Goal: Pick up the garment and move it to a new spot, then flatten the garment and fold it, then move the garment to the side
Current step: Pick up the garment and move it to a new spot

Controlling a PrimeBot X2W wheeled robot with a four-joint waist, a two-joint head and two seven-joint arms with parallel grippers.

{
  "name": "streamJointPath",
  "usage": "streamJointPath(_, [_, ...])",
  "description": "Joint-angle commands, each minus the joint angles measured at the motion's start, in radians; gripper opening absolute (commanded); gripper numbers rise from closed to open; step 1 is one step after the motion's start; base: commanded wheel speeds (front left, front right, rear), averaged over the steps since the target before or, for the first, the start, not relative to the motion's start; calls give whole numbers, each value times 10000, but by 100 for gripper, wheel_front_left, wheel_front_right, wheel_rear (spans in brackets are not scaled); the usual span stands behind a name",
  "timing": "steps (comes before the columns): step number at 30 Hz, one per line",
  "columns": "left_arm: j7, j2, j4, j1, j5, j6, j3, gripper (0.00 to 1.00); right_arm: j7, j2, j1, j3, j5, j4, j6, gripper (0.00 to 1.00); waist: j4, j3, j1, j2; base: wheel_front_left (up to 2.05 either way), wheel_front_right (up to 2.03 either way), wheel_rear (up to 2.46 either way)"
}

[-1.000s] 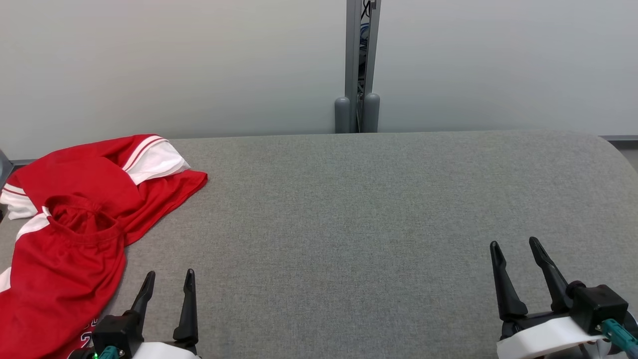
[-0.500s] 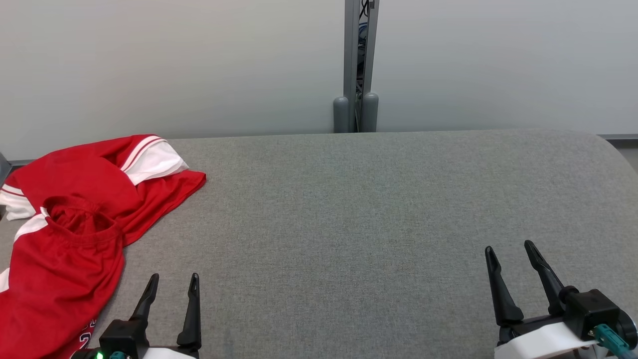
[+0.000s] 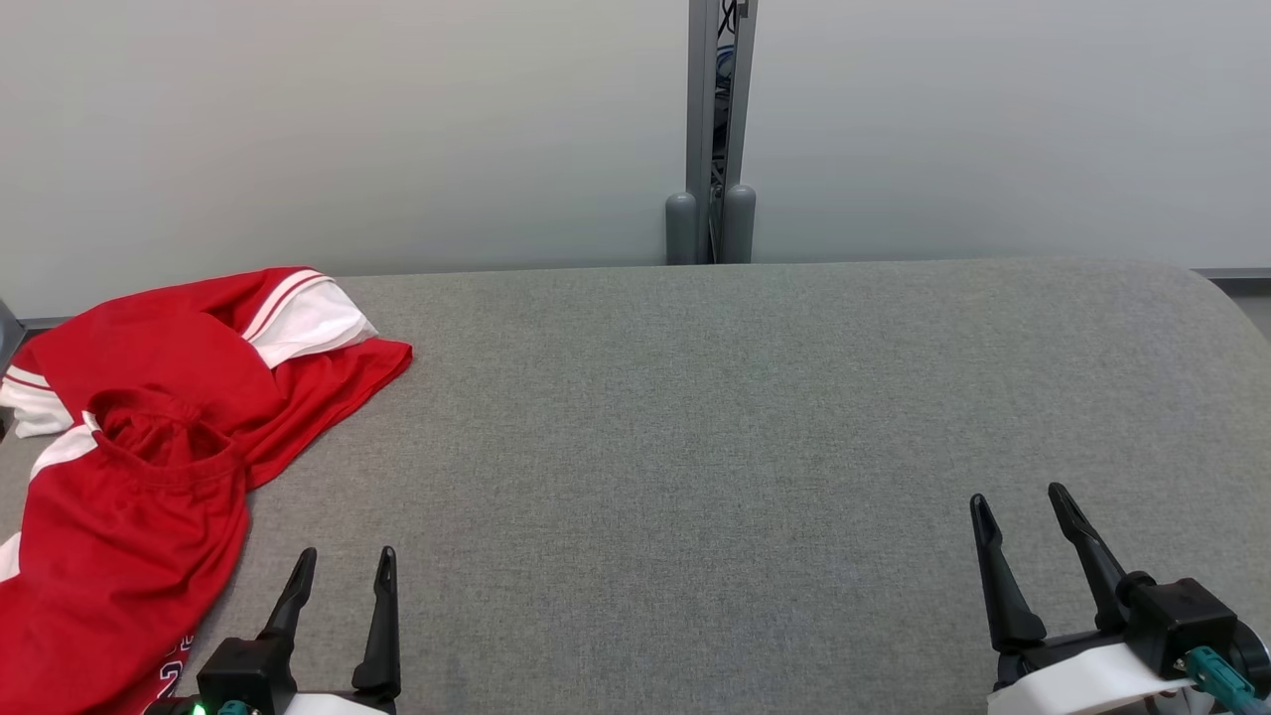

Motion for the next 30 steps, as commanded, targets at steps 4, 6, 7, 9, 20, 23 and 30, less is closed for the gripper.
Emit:
streamJointPath(4, [-45, 75, 47, -151, -46, 52, -19, 100, -61, -79, -12, -52, 57, 31, 18, 100, 16, 3, 0, 0, 0, 0, 0])
streamJointPath(6, [-45, 89, 56, -166, -53, 65, -30, 100, -61, -78, -26, -65, 56, 32, 17, 100, 30, 7, 0, 0, 0, 0, 0])
streamJointPath(7, [-45, 96, 62, -175, -55, 74, -37, 100, -61, -78, -31, -71, 57, 32, 17, 100, 40, 9, 0, 0, 0, 0, 0])
streamJointPath(9, [-45, 121, 76, -199, -65, 86, -46, 100, -61, -78, -34, -82, 63, 24, 17, 100, 65, 13, 0, 0, 0, 0, 0])
streamJointPath(20, [8, 261, -3, -420, -106, 146, -64, 100, -59, -73, 39, -88, 138, -109, 17, 100, 750, 103, 0, 0, 0, 0, 0])
streamJointPath(23, [38, 298, -59, -425, -108, 174, -73, 100, -49, -72, 63, -119, 177, -155, 17, 100, 1268, 117, 0, 0, 0, 0, 0])
streamJointPath(30, [61, 379, -206, -407, -222, 227, -27, 100, -47, -69, 40, -191, 241, -264, 17, 100, 2710, 167, 0, 0, 0, 0, 0])
